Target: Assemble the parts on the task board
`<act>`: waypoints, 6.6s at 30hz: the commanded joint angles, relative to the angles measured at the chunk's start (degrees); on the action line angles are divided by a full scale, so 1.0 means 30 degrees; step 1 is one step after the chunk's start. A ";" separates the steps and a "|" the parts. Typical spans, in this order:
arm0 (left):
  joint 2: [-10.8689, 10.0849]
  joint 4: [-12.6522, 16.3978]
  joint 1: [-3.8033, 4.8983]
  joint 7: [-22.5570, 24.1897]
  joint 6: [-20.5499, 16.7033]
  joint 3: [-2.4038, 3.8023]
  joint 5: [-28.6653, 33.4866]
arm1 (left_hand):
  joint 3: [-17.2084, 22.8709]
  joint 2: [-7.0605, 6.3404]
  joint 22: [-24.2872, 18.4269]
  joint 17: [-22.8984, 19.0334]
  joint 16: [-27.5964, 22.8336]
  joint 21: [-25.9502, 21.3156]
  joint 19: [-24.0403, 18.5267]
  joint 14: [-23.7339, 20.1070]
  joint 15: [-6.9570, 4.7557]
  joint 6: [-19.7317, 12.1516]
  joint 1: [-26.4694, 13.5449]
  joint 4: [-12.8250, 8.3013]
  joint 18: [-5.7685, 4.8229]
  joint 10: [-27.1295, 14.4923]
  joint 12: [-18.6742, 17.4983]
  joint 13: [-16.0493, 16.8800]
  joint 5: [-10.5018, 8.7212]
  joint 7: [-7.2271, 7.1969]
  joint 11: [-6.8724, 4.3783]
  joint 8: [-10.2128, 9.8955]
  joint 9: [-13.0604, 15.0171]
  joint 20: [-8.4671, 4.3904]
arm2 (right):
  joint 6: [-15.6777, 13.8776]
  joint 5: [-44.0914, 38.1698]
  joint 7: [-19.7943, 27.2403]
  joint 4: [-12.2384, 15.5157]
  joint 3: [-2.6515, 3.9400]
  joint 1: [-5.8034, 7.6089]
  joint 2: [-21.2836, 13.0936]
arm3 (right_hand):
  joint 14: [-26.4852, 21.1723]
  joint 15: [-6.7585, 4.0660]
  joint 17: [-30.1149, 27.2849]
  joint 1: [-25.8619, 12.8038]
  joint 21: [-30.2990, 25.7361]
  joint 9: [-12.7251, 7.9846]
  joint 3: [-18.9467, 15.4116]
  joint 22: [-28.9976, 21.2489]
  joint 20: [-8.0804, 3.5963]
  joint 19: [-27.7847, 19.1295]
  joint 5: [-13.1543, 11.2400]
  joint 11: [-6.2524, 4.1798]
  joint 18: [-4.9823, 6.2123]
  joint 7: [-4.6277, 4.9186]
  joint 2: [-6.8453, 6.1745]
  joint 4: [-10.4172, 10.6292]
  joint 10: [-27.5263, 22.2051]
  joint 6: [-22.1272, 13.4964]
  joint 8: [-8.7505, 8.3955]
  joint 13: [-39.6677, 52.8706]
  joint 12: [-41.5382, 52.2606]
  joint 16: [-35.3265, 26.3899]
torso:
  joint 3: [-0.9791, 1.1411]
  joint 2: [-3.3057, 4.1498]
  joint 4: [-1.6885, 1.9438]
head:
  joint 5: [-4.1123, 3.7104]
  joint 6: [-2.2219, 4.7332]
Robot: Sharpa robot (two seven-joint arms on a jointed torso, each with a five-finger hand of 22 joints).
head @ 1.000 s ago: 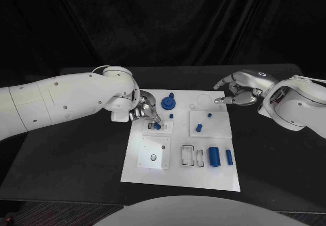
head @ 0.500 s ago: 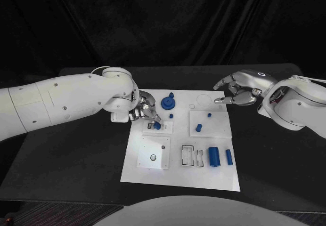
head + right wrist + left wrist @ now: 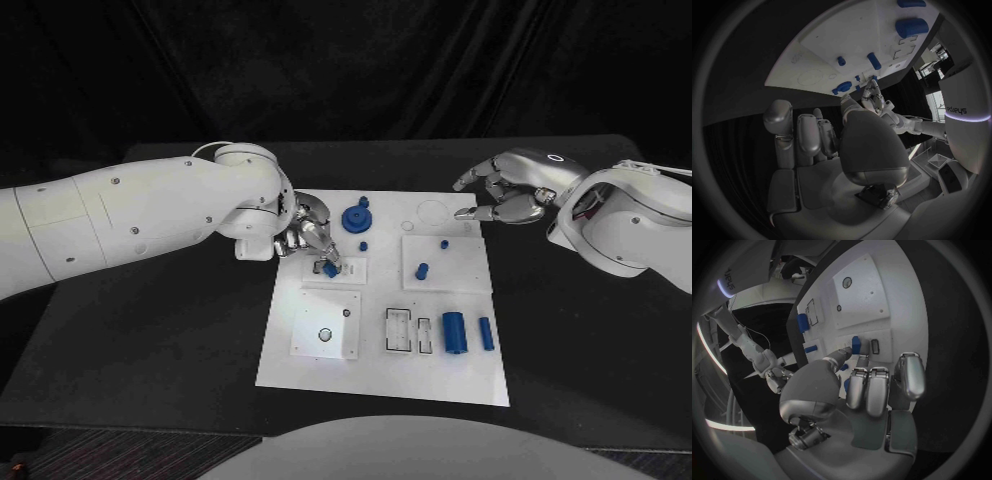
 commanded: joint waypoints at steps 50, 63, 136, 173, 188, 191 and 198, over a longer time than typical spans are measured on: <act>-0.1530 0.2148 -0.0619 0.0837 -0.5654 0.0006 -0.1649 | 0.1317 -0.0003 0.0017 0.2532 -0.0542 -0.0298 0.0085 0.0729 -0.0192 -0.0195 -0.1055 0.0026 0.0263 0.0276 -0.0637 0.2926 0.0415 -0.0158 -0.0154 0.0341 0.0768 -0.0154 | -0.0404 -0.0080 -0.0252 0.0059 0.0008 -0.0353 -0.0084 | 0.0008 0.0143 -0.0348 0.0138 -0.0532 -0.0085 -0.0121 -0.0199 0.0080 -0.0231 0.0125 0.0011 0.0278 0.0021 0.0217 -0.0134 -0.0509 0.0232 0.0106 0.1190 -0.0573 -0.0427 | 0.0008 0.0002 0.0014 | 0.0050 -0.0004; -0.1715 0.2396 -0.0854 0.0869 -0.5720 0.0005 -0.1656 | 0.1337 -0.0010 -0.0068 0.2373 -0.0628 -0.0405 0.0018 0.0651 -0.0185 -0.0260 -0.1191 0.0190 0.0289 0.0195 -0.0723 0.2822 0.0344 -0.0144 -0.0142 0.0329 0.0818 -0.0150 | -0.0429 -0.0080 -0.0264 0.0099 0.0008 -0.0357 -0.0132 | -0.0001 0.0146 -0.0364 0.0156 -0.0576 -0.0096 -0.0128 -0.0214 0.0083 -0.0245 0.0131 0.0014 0.0284 0.0024 0.0220 -0.0143 -0.0555 0.0235 0.0103 0.1141 -0.0628 -0.0447 | -0.0002 0.0000 -0.0002 | 0.0081 -0.0004; -0.2511 0.3098 -0.1380 0.1527 -0.6520 -0.0002 -0.1656 | 0.0059 -0.0428 -0.0187 0.1984 -0.0895 -0.0968 -0.0138 0.0469 -0.0008 -0.0927 -0.1719 0.1937 0.0359 -0.0202 -0.1144 0.2327 -0.2353 0.0068 0.0065 0.0135 0.1187 0.0000 | -0.0975 -0.0080 -0.0080 -0.0043 0.0008 -0.0563 -0.0130 | -0.0015 0.0152 -0.0407 0.0261 -0.0657 -0.0163 -0.0162 -0.0228 0.0094 -0.0257 0.0214 0.0020 0.0290 0.0031 0.0249 -0.0199 -0.0570 0.0252 0.0087 0.1080 -0.0690 -0.0505 | -0.0005 -0.0018 -0.0001 | 0.0186 -0.0004; -0.2675 0.3202 -0.1416 0.1860 -0.6228 -0.0002 -0.1655 | -0.1901 -0.0609 -0.0332 0.1611 -0.1118 -0.1519 -0.0478 0.0192 0.0089 -0.1415 -0.1784 0.3507 0.0468 -0.0569 -0.1410 0.2008 -0.3132 0.0105 0.0144 0.1097 0.2137 0.0111 | -0.1018 -0.0080 -0.0187 -0.0052 0.0008 -0.0588 -0.0135 | -0.0020 0.0153 -0.0451 0.0365 -0.0743 -0.0202 -0.0166 -0.0251 0.0098 -0.0268 0.0285 0.0021 0.0301 0.0035 0.0274 -0.0261 -0.0594 0.0272 0.0082 0.1026 -0.0743 -0.0553 | -0.0008 -0.0007 0.0006 | 0.0192 -0.0004; -0.2662 0.3208 -0.1420 0.2087 -0.6180 -0.0002 -0.1654 | -0.2352 -0.0419 -0.0179 0.1685 -0.1081 -0.1516 -0.0395 0.0231 -0.0057 -0.0884 -0.1470 0.3953 0.0460 -0.0521 -0.1362 0.2064 -0.3125 -0.0171 -0.0061 0.1965 0.2648 0.0003 | -0.1073 -0.0080 -0.0201 -0.0089 0.0008 -0.0607 -0.0120 | -0.0020 0.0153 -0.0451 0.0365 -0.0743 -0.0202 -0.0166 -0.0251 0.0098 -0.0268 0.0285 0.0021 0.0301 0.0035 0.0274 -0.0261 -0.0594 0.0272 0.0082 0.1026 -0.0743 -0.0553 | -0.0001 0.0000 -0.0017 | 0.0226 -0.0004; -0.2662 0.3203 -0.1421 0.2093 -0.6136 -0.0002 -0.1654 | -0.2486 -0.0382 -0.0138 0.1702 -0.1073 -0.1533 -0.0374 0.0245 -0.0142 -0.0604 -0.1313 0.4073 0.0461 -0.0510 -0.1359 0.2067 -0.3097 -0.0304 -0.0169 0.2304 0.2845 -0.0070 | -0.1072 -0.0080 -0.0204 -0.0102 0.0008 -0.0609 -0.0118 | -0.0020 0.0153 -0.0451 0.0365 -0.0743 -0.0202 -0.0166 -0.0251 0.0098 -0.0268 0.0285 0.0021 0.0301 0.0035 0.0274 -0.0261 -0.0594 0.0272 0.0082 0.1026 -0.0743 -0.0553 | 0.0001 0.0007 -0.0009 | 0.0218 -0.0004; -0.2630 0.3186 -0.1423 0.2115 -0.6043 -0.0002 -0.1654 | -0.2596 -0.0339 -0.0084 0.1723 -0.1065 -0.1527 -0.0334 0.0262 -0.0207 -0.0437 -0.1219 0.4197 0.0453 -0.0479 -0.1341 0.2091 -0.3084 -0.0398 -0.0248 0.2566 0.3034 -0.0133 | -0.1054 -0.0080 -0.0213 -0.0116 0.0008 -0.0613 -0.0116 | -0.0031 0.0154 -0.0499 0.0408 -0.0811 -0.0218 -0.0159 -0.0274 0.0099 -0.0282 0.0304 0.0024 0.0311 0.0041 0.0304 -0.0282 -0.0618 0.0278 0.0080 0.0990 -0.0780 -0.0603 | -0.0002 0.0002 0.0004 | 0.0241 -0.0004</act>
